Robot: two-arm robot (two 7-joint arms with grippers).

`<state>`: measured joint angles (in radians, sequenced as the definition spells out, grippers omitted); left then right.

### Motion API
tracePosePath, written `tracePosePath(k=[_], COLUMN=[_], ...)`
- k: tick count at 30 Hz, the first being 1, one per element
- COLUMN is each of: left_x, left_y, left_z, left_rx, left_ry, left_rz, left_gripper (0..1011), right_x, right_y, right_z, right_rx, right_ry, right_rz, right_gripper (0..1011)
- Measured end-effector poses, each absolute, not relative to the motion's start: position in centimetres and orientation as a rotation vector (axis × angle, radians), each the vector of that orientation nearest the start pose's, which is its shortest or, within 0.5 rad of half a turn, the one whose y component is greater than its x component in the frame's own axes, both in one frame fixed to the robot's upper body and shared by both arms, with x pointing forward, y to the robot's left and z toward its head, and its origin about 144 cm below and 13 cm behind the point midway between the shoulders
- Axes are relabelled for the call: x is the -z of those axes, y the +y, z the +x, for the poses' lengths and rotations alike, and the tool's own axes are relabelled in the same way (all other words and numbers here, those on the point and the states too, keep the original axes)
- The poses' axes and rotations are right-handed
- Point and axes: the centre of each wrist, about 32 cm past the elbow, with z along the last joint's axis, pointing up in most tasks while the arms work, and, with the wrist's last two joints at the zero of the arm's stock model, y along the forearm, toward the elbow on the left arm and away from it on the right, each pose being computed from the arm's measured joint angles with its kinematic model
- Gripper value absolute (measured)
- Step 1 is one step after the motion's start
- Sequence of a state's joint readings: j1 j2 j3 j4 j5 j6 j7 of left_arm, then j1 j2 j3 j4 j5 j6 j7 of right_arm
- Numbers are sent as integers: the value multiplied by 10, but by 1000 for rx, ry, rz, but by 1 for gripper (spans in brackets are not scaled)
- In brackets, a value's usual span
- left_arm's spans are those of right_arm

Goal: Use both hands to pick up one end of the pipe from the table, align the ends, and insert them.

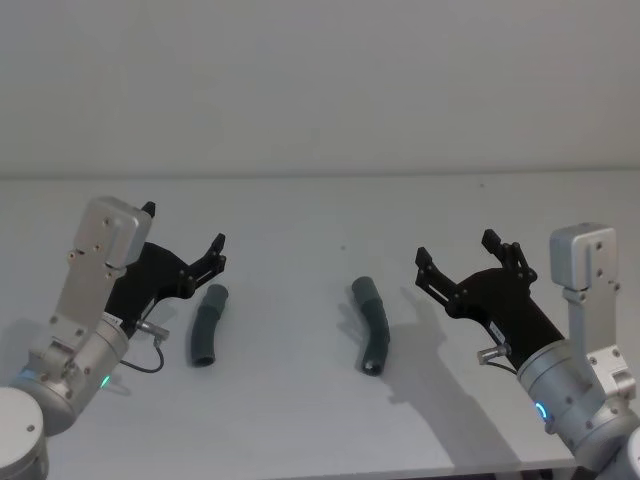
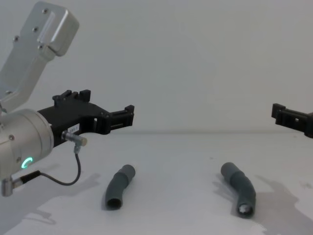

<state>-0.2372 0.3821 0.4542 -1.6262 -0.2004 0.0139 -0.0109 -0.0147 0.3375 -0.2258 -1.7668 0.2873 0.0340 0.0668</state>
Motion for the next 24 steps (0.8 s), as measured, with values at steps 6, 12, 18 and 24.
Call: tracePosePath(k=[6, 12, 18, 24], left_x=[-1204, -1204, -1204, -1204], left_y=[198, 198, 198, 198], left_z=[492, 492, 492, 492], left_rx=[-1124, -1124, -1124, -1124], left_ry=[-267, -267, -268, -268], left_rz=[61, 61, 61, 61], left_gripper=[1001, 1002, 1001, 1001], right_x=[-1189, -1189, -1189, -1189], right_y=[-237, -237, -237, -237], right_z=[443, 443, 443, 443], right_rx=[1229, 1229, 1229, 1229], right_ry=[-75, -75, -75, -75], right_rz=[26, 26, 26, 26], right_gripper=[1002, 1002, 1002, 1002])
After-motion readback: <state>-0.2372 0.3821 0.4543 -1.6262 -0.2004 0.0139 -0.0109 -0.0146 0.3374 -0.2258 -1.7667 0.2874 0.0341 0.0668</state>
